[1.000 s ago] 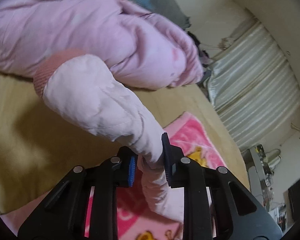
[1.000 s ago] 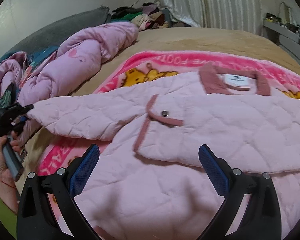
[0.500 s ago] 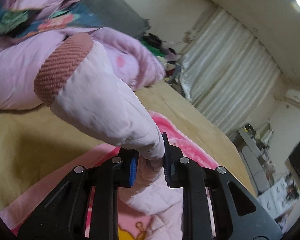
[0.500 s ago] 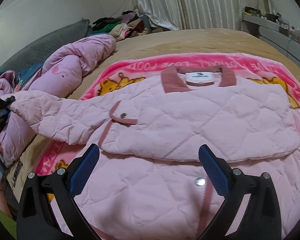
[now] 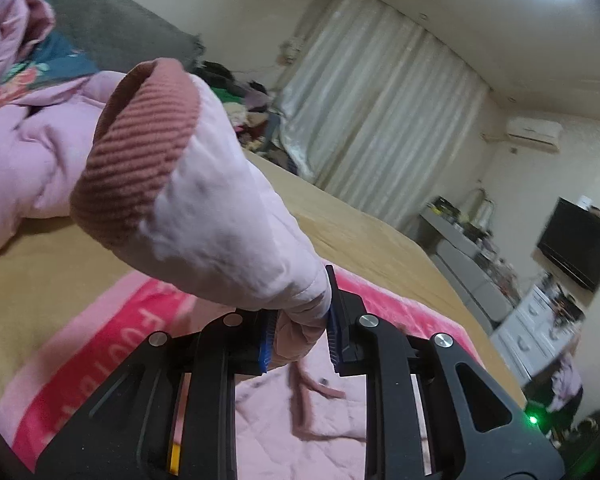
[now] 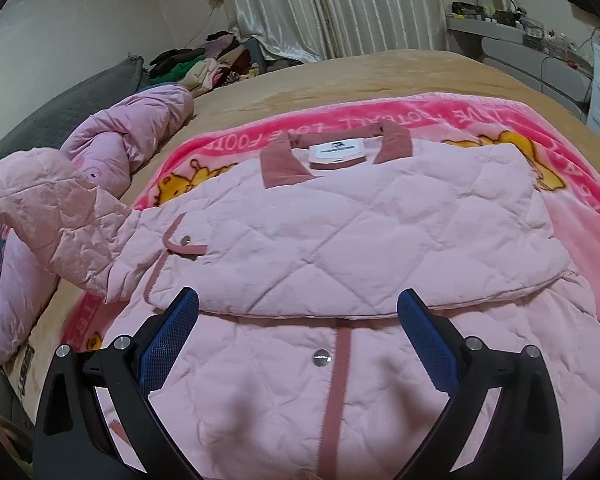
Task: Fold large clothes
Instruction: 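Grasp the other sleeve cuff with the left tool and lift it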
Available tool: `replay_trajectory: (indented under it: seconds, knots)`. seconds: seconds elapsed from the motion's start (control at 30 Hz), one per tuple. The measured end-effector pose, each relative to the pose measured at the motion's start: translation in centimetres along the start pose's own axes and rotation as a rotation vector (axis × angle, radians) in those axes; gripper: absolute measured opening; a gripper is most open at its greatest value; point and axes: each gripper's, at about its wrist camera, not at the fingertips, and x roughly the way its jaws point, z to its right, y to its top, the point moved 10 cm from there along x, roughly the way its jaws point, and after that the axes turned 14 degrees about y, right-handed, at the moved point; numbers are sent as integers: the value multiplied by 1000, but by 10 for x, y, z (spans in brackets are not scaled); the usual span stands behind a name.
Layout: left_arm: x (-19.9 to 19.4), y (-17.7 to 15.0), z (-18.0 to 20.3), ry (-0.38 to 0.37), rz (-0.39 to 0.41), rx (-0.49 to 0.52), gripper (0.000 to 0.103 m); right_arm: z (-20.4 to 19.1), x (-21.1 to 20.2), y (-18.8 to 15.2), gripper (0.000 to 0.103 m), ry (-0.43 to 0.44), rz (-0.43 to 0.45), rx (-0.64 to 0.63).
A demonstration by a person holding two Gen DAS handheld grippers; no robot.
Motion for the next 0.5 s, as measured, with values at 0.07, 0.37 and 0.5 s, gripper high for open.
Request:
replay_trajectory:
  seconds: [0.07, 0.37, 0.5]
  knots:
    - [1, -5, 10, -5, 1, 36, 13, 6, -3, 0, 99, -3, 4, 8]
    - [2, -39, 62, -81, -26, 152, 13, 41, -26, -2, 99, -13, 33, 68]
    - [0, -60, 87, -119, -35, 234, 13, 59, -36, -3, 99, -24, 45, 98]
